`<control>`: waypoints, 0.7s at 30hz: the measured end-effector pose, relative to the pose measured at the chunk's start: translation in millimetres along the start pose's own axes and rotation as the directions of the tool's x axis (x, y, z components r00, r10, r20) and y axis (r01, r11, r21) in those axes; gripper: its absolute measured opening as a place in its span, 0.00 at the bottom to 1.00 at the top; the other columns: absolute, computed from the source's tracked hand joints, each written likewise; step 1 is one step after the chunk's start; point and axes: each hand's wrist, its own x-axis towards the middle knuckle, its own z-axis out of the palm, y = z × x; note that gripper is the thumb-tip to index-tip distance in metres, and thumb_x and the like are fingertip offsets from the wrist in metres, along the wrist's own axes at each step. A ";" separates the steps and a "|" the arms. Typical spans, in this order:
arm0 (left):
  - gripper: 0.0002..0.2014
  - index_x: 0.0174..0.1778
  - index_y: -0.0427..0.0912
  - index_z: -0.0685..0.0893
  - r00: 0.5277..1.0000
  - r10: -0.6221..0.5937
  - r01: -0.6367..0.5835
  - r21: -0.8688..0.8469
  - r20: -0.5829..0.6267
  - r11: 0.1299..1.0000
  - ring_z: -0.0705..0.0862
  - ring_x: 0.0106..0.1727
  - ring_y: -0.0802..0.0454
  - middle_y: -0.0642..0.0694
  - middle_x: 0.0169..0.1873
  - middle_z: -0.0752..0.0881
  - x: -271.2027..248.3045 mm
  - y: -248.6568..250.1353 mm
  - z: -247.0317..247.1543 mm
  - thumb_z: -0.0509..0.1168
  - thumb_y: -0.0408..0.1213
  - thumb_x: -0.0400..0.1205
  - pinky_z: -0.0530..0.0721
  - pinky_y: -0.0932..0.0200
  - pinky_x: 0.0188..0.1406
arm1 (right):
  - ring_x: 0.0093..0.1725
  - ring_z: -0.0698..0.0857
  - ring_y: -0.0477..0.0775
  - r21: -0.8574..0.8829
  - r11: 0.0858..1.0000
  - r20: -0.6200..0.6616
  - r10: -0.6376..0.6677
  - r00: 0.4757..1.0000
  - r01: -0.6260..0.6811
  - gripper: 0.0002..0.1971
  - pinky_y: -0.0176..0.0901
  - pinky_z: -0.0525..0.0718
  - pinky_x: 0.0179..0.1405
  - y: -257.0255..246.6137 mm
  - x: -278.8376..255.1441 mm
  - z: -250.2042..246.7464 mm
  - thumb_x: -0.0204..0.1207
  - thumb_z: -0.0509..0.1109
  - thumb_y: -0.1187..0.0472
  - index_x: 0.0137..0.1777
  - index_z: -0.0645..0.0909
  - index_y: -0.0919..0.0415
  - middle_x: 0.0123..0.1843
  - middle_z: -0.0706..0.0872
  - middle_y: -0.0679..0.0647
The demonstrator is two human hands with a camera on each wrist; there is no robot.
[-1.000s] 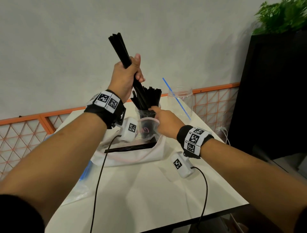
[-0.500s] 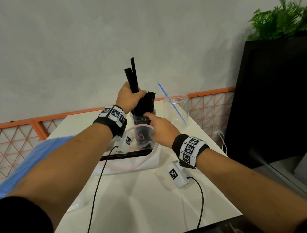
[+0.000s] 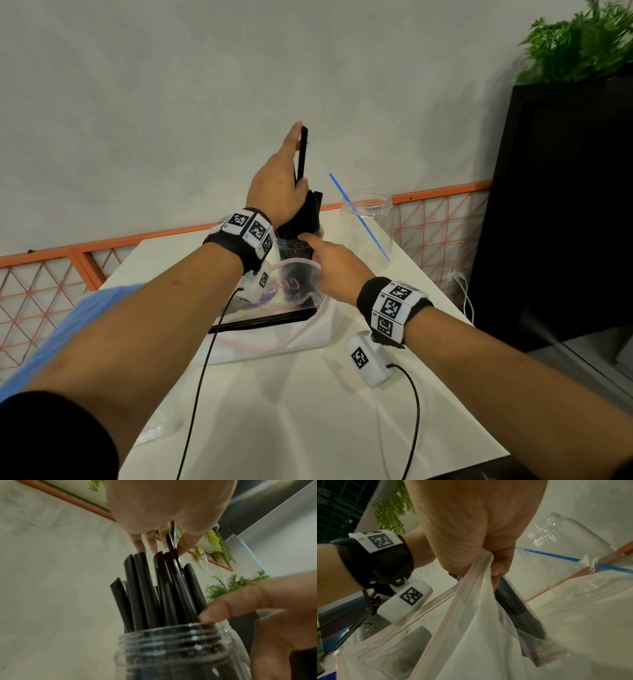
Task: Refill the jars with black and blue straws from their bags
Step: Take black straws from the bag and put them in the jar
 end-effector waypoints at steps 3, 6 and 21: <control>0.46 0.85 0.59 0.53 0.996 -0.030 0.027 -0.027 -0.085 0.999 0.84 0.48 0.48 0.54 0.64 0.84 3.6 0.2 -4.0 0.62 0.30 0.70 0.82 0.54 0.47 | 0.54 0.84 0.62 -0.003 1.000 0.004 -0.005 1.000 0.005 0.41 0.55 0.85 0.56 1.2 1.1 -0.1 0.69 0.69 0.72 0.81 0.59 0.51 0.57 0.84 0.61; 0.28 0.74 0.50 0.76 0.997 -0.027 0.036 0.123 -0.071 0.992 0.84 0.55 0.46 0.51 0.56 0.87 4.3 -4.5 -4.5 0.64 0.34 0.75 0.81 0.52 0.54 | 0.55 0.84 0.61 0.003 1.000 0.009 -0.005 1.000 0.005 0.41 0.54 0.84 0.56 2.0 2.0 0.5 0.69 0.69 0.72 0.81 0.59 0.50 0.58 0.84 0.61; 0.04 0.32 0.50 0.85 0.982 -0.154 0.168 -0.133 0.112 0.977 0.84 0.32 0.59 0.57 0.27 0.85 -54.6 29.5 -33.3 0.66 0.39 0.72 0.81 0.59 0.36 | 0.46 0.78 0.55 0.052 0.978 -0.107 -0.195 0.975 0.201 0.13 0.47 0.81 0.40 7.1 -24.6 6.4 0.62 0.70 0.73 0.44 0.77 0.59 0.57 0.70 0.54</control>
